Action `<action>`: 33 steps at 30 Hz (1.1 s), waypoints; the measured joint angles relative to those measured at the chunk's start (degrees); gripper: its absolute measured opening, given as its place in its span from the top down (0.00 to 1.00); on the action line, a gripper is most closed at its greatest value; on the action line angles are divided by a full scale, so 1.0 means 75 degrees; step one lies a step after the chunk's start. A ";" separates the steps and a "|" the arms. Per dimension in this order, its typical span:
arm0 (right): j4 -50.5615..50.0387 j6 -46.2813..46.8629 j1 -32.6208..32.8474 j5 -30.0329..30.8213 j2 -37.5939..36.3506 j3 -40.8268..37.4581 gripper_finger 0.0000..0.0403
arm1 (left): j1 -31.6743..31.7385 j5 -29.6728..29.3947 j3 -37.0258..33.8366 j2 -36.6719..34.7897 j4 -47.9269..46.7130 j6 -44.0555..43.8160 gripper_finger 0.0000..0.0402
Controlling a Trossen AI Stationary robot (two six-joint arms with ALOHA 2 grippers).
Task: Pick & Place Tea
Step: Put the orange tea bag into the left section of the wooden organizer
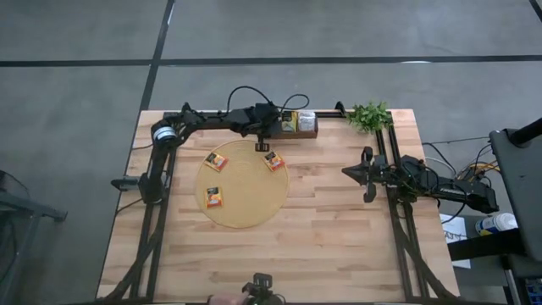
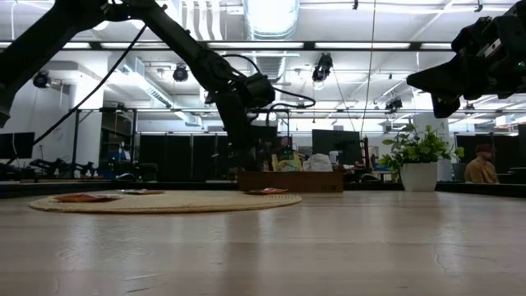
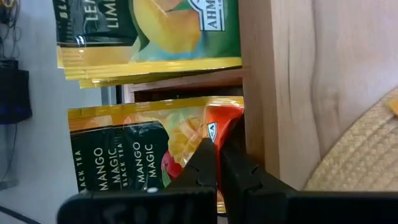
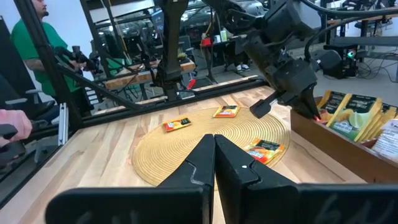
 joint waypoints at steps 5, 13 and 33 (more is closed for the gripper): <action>0.0001 0.0000 0.0002 0.0001 0.0000 0.0000 0.98 | 0.0115 0.0021 -0.0106 0.0020 0.0183 -0.0063 1.00; 0.0001 0.0000 0.0000 0.0000 0.0000 0.0000 0.98 | 0.0329 -0.0068 -0.0110 0.0097 0.0730 -0.0090 1.00; 0.0001 0.0000 0.0000 0.0000 -0.0006 0.0000 0.98 | 0.0419 0.0047 0.0599 0.0382 0.0409 -0.0541 0.81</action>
